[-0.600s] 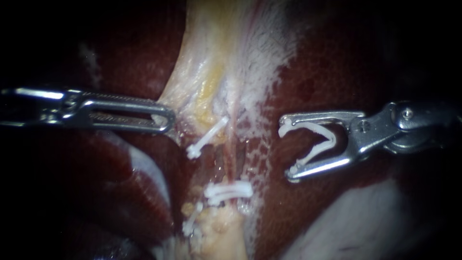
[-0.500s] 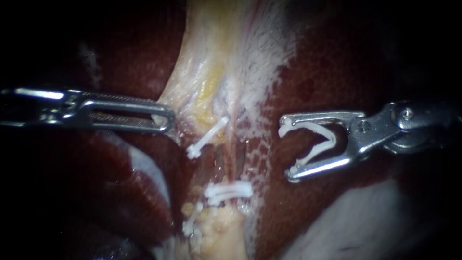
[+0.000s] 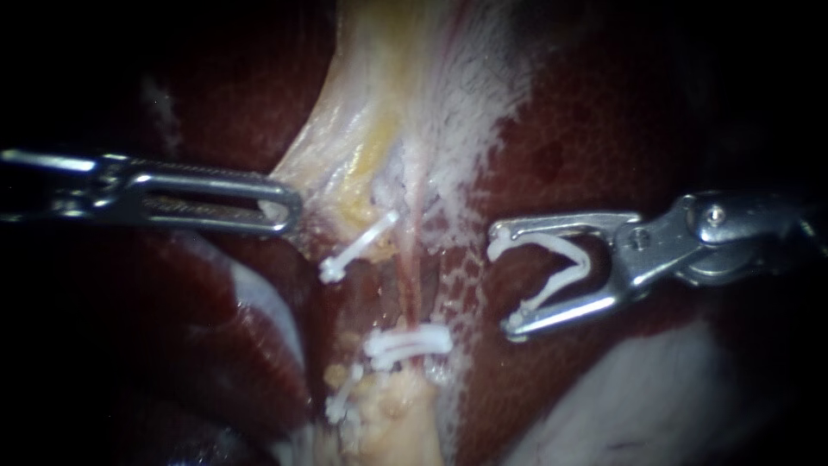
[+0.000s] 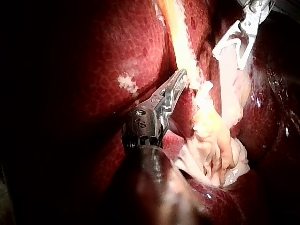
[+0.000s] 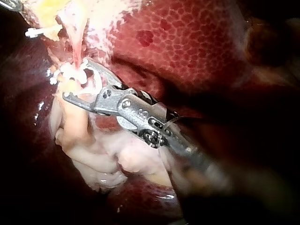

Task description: Clipping third clip right tube

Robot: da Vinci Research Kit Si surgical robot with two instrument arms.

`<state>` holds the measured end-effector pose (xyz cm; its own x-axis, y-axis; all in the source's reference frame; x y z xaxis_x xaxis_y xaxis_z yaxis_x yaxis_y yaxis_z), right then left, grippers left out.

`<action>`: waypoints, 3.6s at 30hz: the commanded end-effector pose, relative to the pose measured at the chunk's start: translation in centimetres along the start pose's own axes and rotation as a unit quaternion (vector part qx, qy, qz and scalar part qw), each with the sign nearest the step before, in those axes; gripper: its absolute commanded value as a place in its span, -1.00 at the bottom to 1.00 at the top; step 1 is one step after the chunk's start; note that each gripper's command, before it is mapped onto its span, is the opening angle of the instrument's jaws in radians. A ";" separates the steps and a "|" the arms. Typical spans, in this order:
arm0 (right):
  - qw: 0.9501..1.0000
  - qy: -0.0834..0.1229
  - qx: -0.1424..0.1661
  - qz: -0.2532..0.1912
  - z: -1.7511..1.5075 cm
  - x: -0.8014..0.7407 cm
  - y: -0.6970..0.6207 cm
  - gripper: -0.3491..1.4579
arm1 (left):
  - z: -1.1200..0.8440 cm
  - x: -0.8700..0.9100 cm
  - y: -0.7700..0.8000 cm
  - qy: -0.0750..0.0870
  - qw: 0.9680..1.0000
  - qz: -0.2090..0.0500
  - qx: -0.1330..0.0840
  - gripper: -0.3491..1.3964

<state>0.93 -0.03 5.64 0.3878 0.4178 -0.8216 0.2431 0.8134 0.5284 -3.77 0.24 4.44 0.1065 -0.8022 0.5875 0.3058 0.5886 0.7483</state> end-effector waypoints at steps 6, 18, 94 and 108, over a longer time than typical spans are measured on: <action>1.000 -0.005 0.011 0.013 0.28 -0.16 0.03 0.04 | -0.16 -0.17 -0.11 -0.010 1.000 -0.006 0.000 -1.00; 1.000 -0.006 0.013 0.020 0.49 -0.14 0.30 0.03 | -0.24 -0.30 -0.45 -0.018 1.000 -0.004 -0.003 -1.00; 0.995 -0.013 0.061 0.077 0.85 0.16 0.51 -0.98 | -0.23 -0.30 -0.49 -0.019 1.000 -0.004 -0.006 -1.00; 0.994 -0.015 0.066 0.083 0.87 0.14 0.50 -0.98 | -0.23 -0.30 -0.49 -0.019 1.000 -0.004 -0.006 -1.00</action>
<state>1.88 0.08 5.97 0.4579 0.5294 -0.7142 0.2857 0.6731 0.6821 -3.74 0.17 3.83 0.0675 -0.8025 0.5929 0.3176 0.5806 0.7497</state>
